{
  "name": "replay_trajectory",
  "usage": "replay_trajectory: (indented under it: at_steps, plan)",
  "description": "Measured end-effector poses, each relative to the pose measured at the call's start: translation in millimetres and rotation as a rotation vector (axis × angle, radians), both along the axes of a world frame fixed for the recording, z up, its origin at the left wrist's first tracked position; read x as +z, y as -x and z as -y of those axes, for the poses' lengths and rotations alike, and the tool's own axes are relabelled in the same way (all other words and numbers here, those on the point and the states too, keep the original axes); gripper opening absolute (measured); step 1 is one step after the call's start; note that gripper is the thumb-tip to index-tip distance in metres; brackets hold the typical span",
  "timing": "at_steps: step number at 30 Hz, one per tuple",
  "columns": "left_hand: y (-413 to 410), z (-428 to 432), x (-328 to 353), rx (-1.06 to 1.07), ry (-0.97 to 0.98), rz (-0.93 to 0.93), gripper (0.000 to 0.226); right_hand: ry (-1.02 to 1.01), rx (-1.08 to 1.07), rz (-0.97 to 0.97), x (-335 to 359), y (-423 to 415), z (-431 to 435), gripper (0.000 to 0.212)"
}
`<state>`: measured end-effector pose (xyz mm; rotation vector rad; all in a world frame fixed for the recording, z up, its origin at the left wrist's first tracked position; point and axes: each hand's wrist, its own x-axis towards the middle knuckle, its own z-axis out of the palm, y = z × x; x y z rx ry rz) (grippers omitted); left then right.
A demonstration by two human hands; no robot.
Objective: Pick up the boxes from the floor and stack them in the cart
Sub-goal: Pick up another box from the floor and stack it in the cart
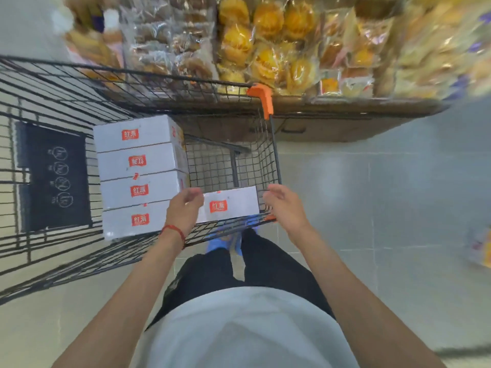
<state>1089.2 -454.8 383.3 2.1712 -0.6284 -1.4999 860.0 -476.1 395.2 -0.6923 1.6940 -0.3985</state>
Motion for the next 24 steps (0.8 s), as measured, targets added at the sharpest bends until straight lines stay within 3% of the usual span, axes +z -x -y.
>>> replay_trajectory:
  at_steps: [8, 15, 24]
  plan:
    - [58, -5, 58, -0.293, 0.148, -0.245, 0.017, 0.133, -0.627, 0.107, 74, 31, -89, 0.02]
    - [139, -13, 91, -0.624, 0.201, -0.321, 0.019, 0.243, -0.989, 0.123, 105, 76, -173, 0.021]
    - [314, -71, 114, -1.047, 0.252, -0.346, 0.022, 0.307, -1.354, 0.163, 110, 186, -271, 0.016]
